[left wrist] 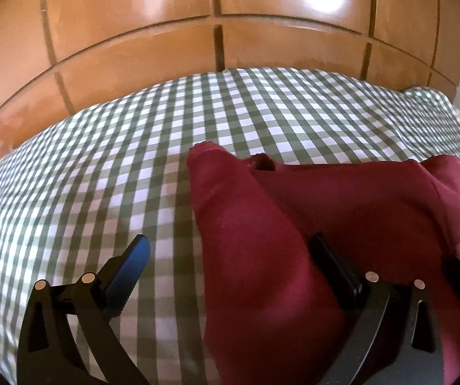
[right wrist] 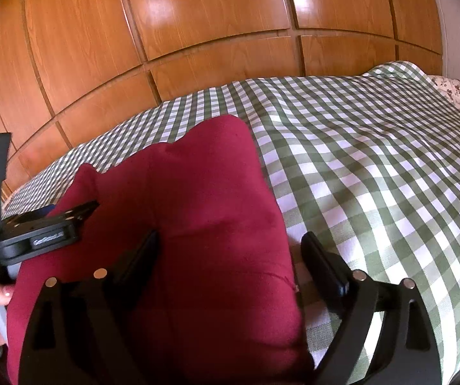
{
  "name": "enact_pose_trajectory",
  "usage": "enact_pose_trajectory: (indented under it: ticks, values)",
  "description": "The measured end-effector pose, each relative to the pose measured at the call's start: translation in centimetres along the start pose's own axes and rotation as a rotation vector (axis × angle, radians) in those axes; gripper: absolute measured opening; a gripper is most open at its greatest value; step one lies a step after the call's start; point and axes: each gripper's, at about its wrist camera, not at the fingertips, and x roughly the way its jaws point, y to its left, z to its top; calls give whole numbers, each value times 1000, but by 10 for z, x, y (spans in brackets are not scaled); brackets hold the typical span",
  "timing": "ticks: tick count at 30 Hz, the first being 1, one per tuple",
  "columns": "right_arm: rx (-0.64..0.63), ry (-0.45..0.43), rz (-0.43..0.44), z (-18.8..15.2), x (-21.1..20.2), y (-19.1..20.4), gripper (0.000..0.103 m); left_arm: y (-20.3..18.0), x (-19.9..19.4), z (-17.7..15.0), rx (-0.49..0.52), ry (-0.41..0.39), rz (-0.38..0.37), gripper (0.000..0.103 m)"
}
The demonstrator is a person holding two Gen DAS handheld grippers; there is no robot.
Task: Fold small clothes
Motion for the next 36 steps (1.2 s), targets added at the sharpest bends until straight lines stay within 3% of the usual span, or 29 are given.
enact_pose_trajectory:
  ticks: [3,7,11,17,20,29,36]
  values:
    - [2,2,-1,0,0,0,90,5,-12,-6,-5,-34,6,99]
    - [4,3,-7,0,-1,0,92,20,-33,-15,-37,-73,-41,99]
    - [19,17,2,0,-2,-3,93,35,-47,-30,-128,-58,-157,99]
    - [42,47,7,-1,-10,-5,97,53,-52,-52,-282,36,-351,99]
    - [68,57,17,-6,-18,-8,98,58,-52,-58,-318,68,-410,99]
    - [187,105,122,-24,-51,-26,101,63,-66,-74,-328,96,-524,99]
    - [252,195,301,-45,-67,-32,100,62,-75,-93,-311,117,-630,99]
